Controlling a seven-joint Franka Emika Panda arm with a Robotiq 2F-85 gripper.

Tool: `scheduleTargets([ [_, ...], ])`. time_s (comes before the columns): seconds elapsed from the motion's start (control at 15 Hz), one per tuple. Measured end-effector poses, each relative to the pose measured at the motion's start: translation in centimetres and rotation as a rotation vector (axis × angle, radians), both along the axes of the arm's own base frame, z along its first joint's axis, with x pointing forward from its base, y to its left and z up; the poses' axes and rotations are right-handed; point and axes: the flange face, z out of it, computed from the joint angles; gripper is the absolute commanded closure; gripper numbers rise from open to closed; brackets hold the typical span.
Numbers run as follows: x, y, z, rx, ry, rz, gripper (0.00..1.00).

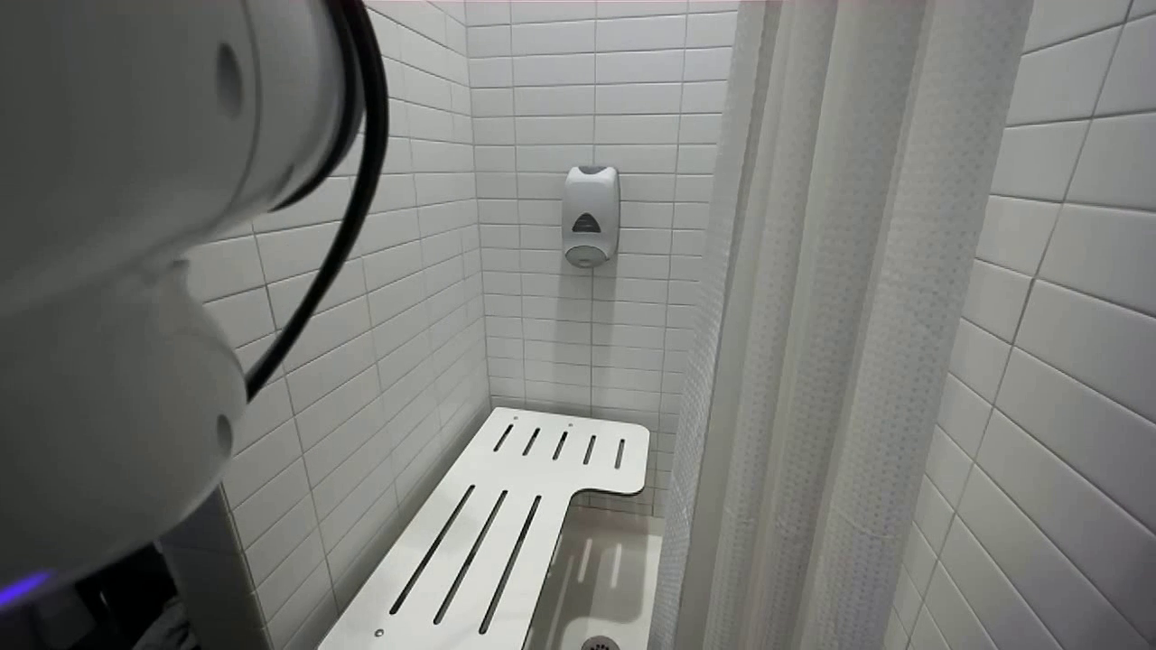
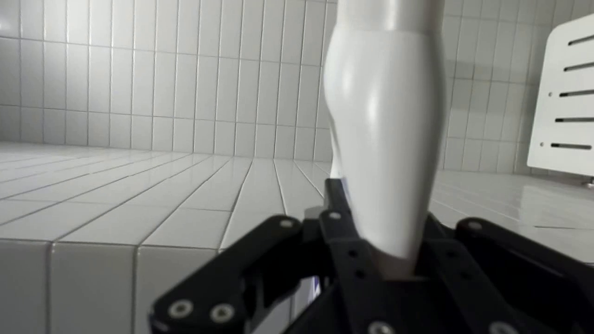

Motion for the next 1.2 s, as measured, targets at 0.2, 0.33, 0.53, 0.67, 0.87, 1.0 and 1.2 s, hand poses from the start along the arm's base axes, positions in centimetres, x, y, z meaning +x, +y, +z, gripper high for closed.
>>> scheduleTargets([
  [0.2, 0.0, -1.9, 1.1, 0.05, 0.018, 0.027, 0.8],
  [0.33, 0.0, -1.9, 1.1, 0.051, 0.019, 0.031, 0.95],
  [0.53, 0.2, -1.4, 0.0, 0.112, 0.081, 0.058, 0.95],
  [0.67, 0.7, -0.6, -0.2, 0.2, 0.112, 0.102, 0.95],
  [0.87, 1.8, -0.2, 1.4, 0.34, 0.13, 0.17, 0.95],
  [1.0, 2.5, -0.3, 3.2, 0.445, 0.137, 0.216, 0.95],
  [1.2, 3.8, -1.4, 6.7, 0.612, 0.131, 0.261, 0.95],
])
